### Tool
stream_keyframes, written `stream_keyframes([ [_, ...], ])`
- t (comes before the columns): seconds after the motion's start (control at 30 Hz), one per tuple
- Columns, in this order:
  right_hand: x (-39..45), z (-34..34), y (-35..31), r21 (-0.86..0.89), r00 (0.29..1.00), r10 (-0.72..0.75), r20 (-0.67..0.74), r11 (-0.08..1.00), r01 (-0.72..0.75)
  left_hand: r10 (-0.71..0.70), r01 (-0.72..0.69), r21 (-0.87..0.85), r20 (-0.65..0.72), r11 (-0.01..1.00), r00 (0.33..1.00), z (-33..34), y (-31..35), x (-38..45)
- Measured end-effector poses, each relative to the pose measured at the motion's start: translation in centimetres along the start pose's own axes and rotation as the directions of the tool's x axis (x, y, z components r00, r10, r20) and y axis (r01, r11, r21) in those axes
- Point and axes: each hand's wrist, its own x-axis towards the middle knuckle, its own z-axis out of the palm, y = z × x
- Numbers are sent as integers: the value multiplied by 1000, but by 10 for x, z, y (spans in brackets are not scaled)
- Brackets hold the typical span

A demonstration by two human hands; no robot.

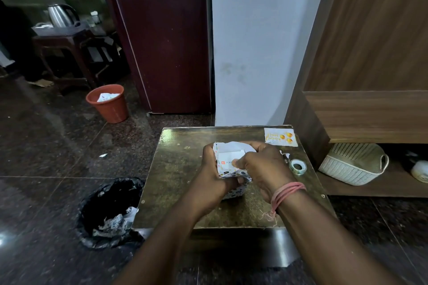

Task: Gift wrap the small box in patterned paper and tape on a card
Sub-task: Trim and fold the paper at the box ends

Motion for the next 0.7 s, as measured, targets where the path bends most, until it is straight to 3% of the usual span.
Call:
stream_keyframes([
  [0.13, -2, -1, -1, -70, 997, -39, -59, 997, 35, -6, 6, 281, -2, 960, 1000, -11, 7, -7],
  [0.27, -10, -1, -2, -190, 986, -121, -112, 977, 98, 53, 48, 306, -314, 951, 948, -11, 5, -23],
  [0.4, -16, 4, 2, -198, 978, -164, -129, 971, 136, 119, 90, 419, -446, 903, 887, -8, 8, -26],
  [0.57, -21, 4, 7, -213, 956, -234, -177, 957, 195, 216, 55, 552, -414, 832, 884, -4, 18, -30],
  [0.7, -25, 8, 11, -203, 952, -257, -166, 954, 222, 308, -8, 695, -309, 719, 900, -7, 22, -33],
])
